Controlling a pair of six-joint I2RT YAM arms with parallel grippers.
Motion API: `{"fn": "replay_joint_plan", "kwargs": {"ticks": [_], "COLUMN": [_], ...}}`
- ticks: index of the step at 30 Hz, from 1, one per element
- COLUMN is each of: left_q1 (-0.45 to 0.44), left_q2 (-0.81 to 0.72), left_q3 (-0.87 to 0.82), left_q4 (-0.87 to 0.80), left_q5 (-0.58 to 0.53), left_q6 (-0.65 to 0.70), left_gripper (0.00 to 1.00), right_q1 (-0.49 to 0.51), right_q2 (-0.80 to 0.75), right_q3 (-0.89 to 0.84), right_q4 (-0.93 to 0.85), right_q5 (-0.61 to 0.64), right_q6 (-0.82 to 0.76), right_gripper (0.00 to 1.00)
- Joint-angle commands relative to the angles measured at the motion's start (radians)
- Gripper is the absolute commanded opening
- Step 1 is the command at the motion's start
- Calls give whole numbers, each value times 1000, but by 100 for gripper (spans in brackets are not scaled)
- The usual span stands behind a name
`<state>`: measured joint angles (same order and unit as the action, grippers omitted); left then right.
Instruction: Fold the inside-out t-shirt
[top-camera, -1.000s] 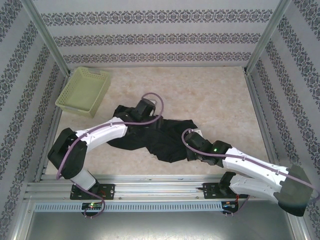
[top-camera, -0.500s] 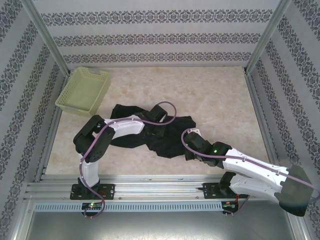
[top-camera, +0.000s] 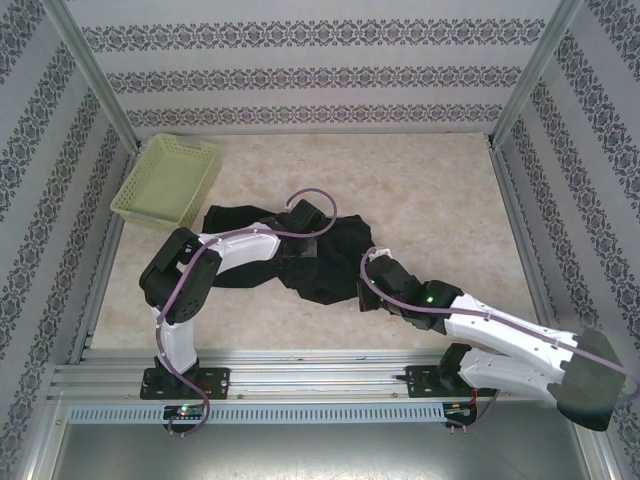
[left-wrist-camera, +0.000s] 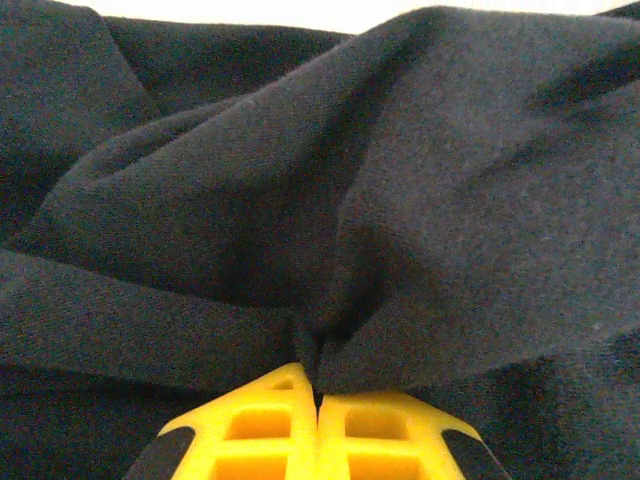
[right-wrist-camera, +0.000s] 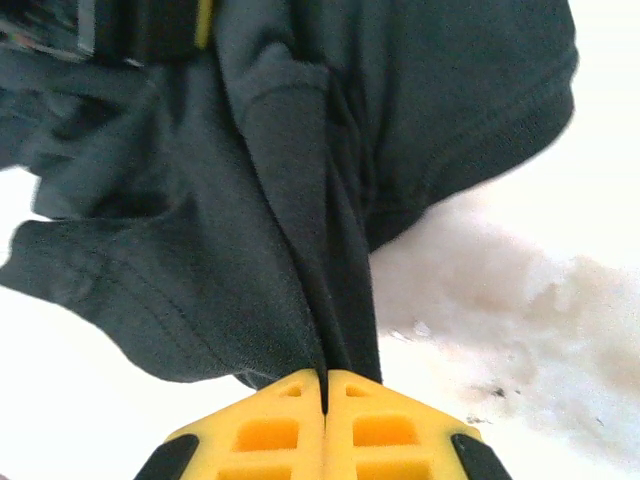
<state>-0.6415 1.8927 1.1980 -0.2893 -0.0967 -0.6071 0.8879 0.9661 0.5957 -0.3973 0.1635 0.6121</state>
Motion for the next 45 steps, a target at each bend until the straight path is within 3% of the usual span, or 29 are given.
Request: {"fn": "replay_joint_plan", "kwargs": {"ticks": [1, 4, 6, 9, 12, 16, 19, 26, 34, 45], "left_q1": [50, 46, 35, 14, 2, -7, -7, -8, -7, -6], "left_q2": [-11, -12, -18, -19, -14, -13, -16, -21, -24, -25], "left_q3": [-24, -24, -23, -20, -2, 2, 1, -10, -21, -25], "left_q4": [-39, -25, -9, 16, 6, 7, 6, 3, 16, 13], "left_q5": [-292, -266, -238, -188, -144, -137, -131, -122, -114, -110], "left_q6": [3, 13, 28, 40, 30, 27, 23, 13, 7, 10], "left_gripper": [0, 0, 0, 0, 0, 0, 0, 0, 0, 0], "right_q1": [5, -25, -93, -132, -90, 42, 62, 64, 68, 67], "right_q2": [-114, -156, -114, -43, 17, 76, 148, 339, 485, 636], "right_q3": [0, -41, -48, -55, -29, -9, 16, 118, 164, 232], "right_q4": [-106, -117, -185, -180, -161, -94, -28, 148, 276, 243], "right_q5": [-86, -30, 18, 5, 10, 40, 33, -13, -18, 163], "right_q6": [-30, -1, 52, 53, 40, -26, -34, -92, -149, -158], "right_gripper": [0, 2, 23, 35, 42, 53, 52, 36, 35, 32]}}
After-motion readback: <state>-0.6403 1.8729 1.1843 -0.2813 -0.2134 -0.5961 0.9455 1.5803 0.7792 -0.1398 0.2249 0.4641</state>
